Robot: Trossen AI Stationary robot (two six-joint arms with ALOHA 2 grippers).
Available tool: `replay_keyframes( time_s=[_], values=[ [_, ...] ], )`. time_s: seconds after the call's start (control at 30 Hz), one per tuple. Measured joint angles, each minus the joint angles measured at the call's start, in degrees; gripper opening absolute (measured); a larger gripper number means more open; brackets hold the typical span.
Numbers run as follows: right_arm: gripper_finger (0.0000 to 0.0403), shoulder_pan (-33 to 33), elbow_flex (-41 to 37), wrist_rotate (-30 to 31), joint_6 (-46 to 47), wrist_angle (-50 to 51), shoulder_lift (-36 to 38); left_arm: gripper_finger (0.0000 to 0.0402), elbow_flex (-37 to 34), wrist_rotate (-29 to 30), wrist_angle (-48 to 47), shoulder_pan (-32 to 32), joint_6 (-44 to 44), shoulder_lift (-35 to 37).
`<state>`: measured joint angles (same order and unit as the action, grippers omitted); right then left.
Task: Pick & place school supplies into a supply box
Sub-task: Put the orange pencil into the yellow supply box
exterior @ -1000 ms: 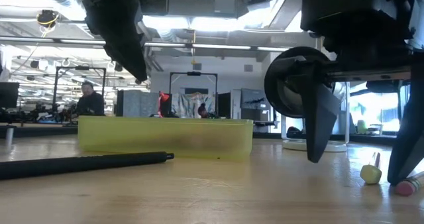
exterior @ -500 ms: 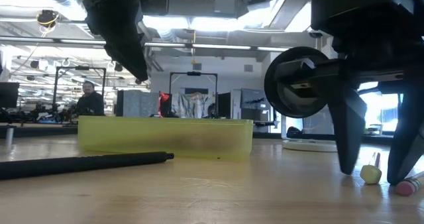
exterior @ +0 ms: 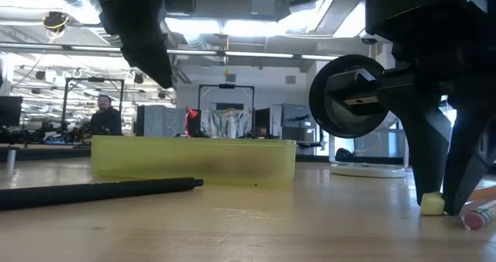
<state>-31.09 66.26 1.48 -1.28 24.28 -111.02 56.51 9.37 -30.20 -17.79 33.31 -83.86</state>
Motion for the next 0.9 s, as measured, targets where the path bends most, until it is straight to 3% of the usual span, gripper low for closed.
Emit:
replay_keyframes(
  time_s=[0.2,0.43,0.67,0.9],
  values=[
    [0.0032,0.4,0.1,1.5,1.8,2.9,1.7,0.0147,0.0,0.2,-0.5,-1.0,0.0,2.0],
    [0.0029,2.4,3.6,2.2,5.6,7.4,6.0,0.0147,0.0,4.5,-1.7,-4.1,1.8,6.3],
    [0.0034,6.4,11.9,2.1,13.5,7.3,7.9,0.015,0.0,9.5,-2.0,-8.6,3.6,10.9],
    [0.0029,12.4,16.5,1.8,11.1,-1.8,7.9,0.015,0.0,11.4,-2.1,-11.0,3.6,13.2]
  ],
)
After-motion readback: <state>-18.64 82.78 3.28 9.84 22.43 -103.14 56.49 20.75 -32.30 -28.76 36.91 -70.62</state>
